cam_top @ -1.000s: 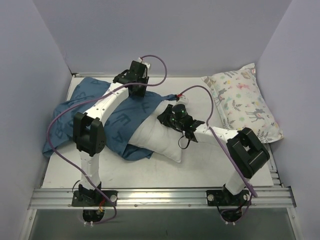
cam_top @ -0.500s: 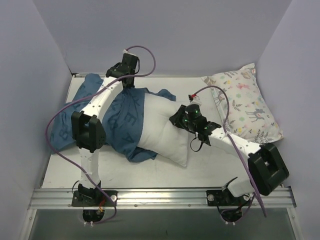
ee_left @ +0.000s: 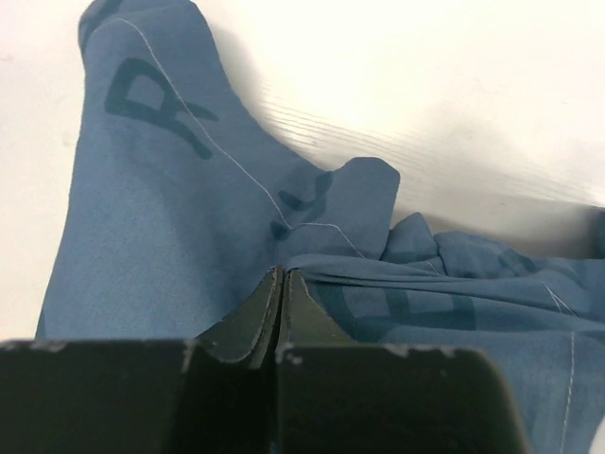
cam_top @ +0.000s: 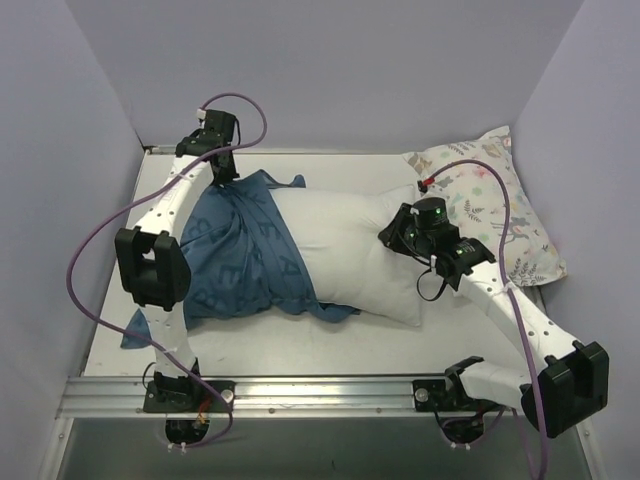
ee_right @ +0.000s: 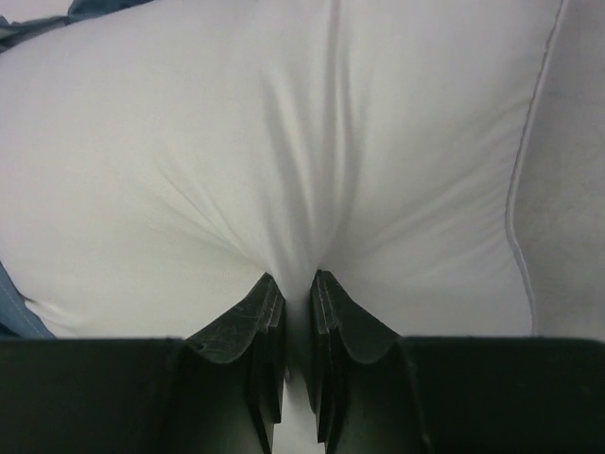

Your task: Remove the pillowcase from the pillow

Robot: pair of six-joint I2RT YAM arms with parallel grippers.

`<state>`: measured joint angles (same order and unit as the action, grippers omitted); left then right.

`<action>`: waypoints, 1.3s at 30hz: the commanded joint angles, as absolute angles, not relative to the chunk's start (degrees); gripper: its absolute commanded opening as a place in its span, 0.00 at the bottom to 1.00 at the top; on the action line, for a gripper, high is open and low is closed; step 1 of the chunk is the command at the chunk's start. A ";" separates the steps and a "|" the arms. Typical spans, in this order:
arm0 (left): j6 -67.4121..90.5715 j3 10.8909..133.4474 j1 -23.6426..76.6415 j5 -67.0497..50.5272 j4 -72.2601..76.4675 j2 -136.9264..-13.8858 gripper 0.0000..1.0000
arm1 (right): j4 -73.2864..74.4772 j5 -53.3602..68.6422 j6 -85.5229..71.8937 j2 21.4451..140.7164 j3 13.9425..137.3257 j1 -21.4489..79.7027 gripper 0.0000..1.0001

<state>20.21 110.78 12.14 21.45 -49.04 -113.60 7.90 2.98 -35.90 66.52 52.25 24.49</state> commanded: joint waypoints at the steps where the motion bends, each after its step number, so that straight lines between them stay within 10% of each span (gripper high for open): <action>1: 17.05 110.92 10.27 19.36 -41.93 -109.69 0.00 | 17.49 -4.30 -32.96 66.88 54.67 25.39 0.00; 2: 16.62 110.92 11.15 18.03 -41.66 -109.43 0.00 | 17.58 -4.65 -32.78 67.49 55.36 26.18 0.00; 5: 15.21 110.13 15.28 18.28 -41.57 -105.49 0.49 | 18.36 -4.22 -31.73 68.90 56.94 26.63 0.01; 7: 14.94 108.73 17.39 18.63 -40.70 -102.59 0.77 | 18.63 -4.13 -29.63 68.38 57.57 26.98 0.35; 9: 14.59 106.28 18.71 19.15 -39.82 -97.33 0.85 | 18.98 -4.57 -28.22 67.42 58.96 27.16 0.66; 20: 37.40 66.39 35.32 29.01 -36.22 -62.54 0.89 | 25.75 -8.00 -21.71 60.83 61.36 36.10 1.00; 36: 48.78 24.01 51.94 26.81 1.97 -50.88 0.97 | 16.71 -17.40 -25.22 64.68 43.86 45.70 1.00; 39: 48.16 22.94 51.94 27.16 9.46 -55.36 0.83 | 12.93 -17.40 -25.49 65.92 42.89 45.70 0.92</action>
